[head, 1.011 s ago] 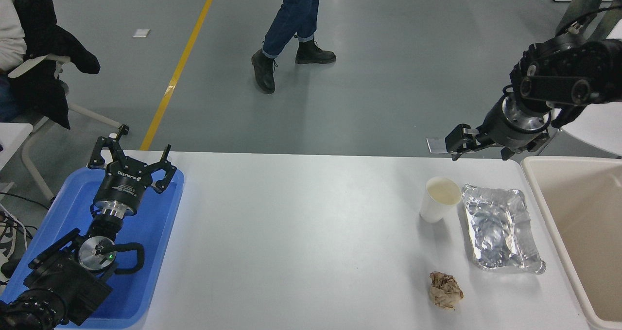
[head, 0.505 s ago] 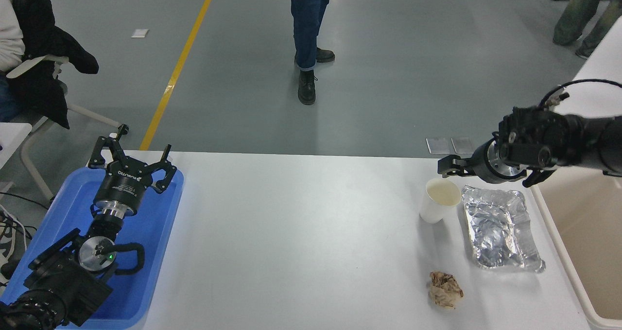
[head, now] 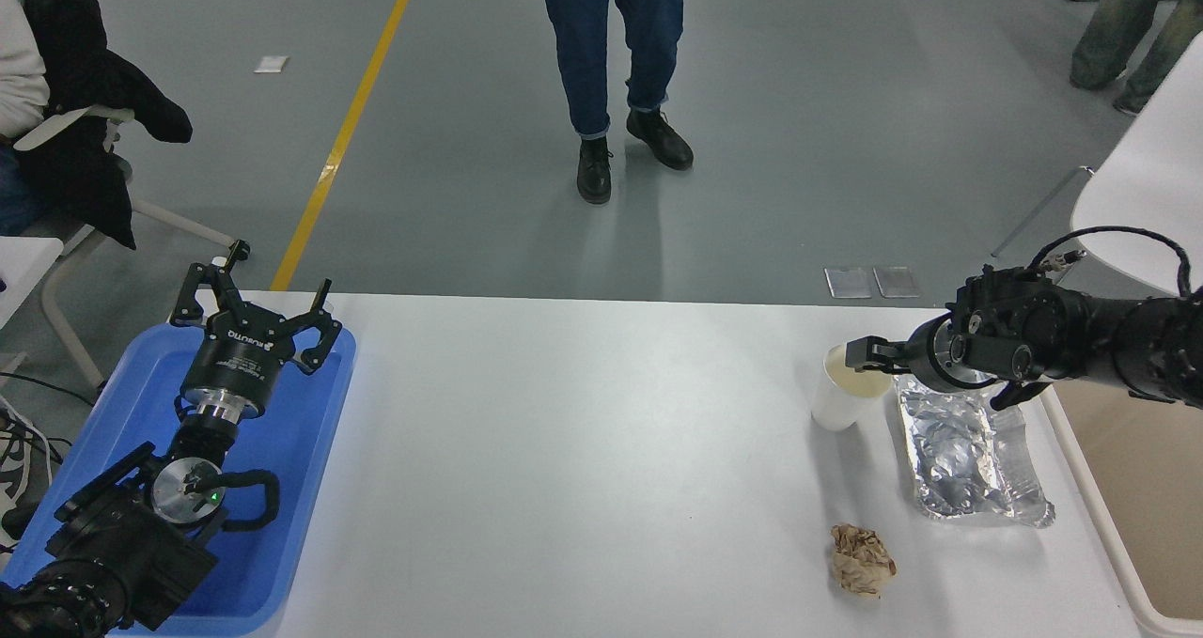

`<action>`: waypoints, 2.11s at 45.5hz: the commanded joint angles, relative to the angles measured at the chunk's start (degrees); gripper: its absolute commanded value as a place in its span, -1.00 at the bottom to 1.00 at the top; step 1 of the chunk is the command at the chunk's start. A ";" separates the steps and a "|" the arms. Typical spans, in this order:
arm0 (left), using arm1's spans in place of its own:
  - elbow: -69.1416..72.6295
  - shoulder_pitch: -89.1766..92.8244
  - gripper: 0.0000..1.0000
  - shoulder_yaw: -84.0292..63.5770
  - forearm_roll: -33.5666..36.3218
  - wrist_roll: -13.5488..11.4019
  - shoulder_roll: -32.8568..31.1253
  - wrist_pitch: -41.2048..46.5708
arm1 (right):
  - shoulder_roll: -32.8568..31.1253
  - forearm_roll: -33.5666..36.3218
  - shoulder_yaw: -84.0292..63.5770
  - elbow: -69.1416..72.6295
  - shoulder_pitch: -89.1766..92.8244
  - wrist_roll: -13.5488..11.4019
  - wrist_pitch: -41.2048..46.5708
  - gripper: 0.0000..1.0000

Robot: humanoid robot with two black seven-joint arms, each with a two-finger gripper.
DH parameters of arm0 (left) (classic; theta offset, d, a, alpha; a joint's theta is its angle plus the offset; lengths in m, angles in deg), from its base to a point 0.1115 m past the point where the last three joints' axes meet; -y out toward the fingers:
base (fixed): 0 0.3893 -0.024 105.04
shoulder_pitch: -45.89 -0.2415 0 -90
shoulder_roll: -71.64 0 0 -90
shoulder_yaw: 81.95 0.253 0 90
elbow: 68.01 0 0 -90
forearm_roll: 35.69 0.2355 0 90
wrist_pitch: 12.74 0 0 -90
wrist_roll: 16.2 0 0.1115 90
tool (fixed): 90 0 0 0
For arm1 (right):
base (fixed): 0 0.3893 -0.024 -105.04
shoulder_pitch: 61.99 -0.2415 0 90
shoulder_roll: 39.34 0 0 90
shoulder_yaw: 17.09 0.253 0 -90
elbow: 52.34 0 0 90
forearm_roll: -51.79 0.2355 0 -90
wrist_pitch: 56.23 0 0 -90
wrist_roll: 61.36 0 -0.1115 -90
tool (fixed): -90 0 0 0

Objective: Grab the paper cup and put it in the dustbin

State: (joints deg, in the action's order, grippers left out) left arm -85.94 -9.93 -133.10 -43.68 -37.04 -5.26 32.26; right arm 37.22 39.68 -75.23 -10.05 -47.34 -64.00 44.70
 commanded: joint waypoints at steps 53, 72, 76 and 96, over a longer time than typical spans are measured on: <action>0.01 0.00 1.00 0.00 0.00 0.10 0.00 0.00 | 0.09 2.27 -2.58 8.49 -4.79 -0.09 -1.09 -1.00; 0.01 0.00 1.00 0.00 0.00 0.10 0.00 0.00 | -7.03 1.91 -6.37 25.99 -28.96 0.18 19.80 -1.00; 0.01 0.00 1.00 0.00 0.00 0.10 0.00 0.00 | -7.82 2.09 -6.37 26.08 -33.79 0.18 28.59 -1.00; 0.01 0.00 1.00 0.00 0.00 0.10 0.00 0.00 | -11.69 2.88 -10.76 30.38 -57.00 0.26 34.06 -1.00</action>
State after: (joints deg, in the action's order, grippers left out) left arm -85.94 -9.93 -133.10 -43.70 -36.96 -5.26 32.26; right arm 27.36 42.21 -82.65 17.22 -91.45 -63.85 75.72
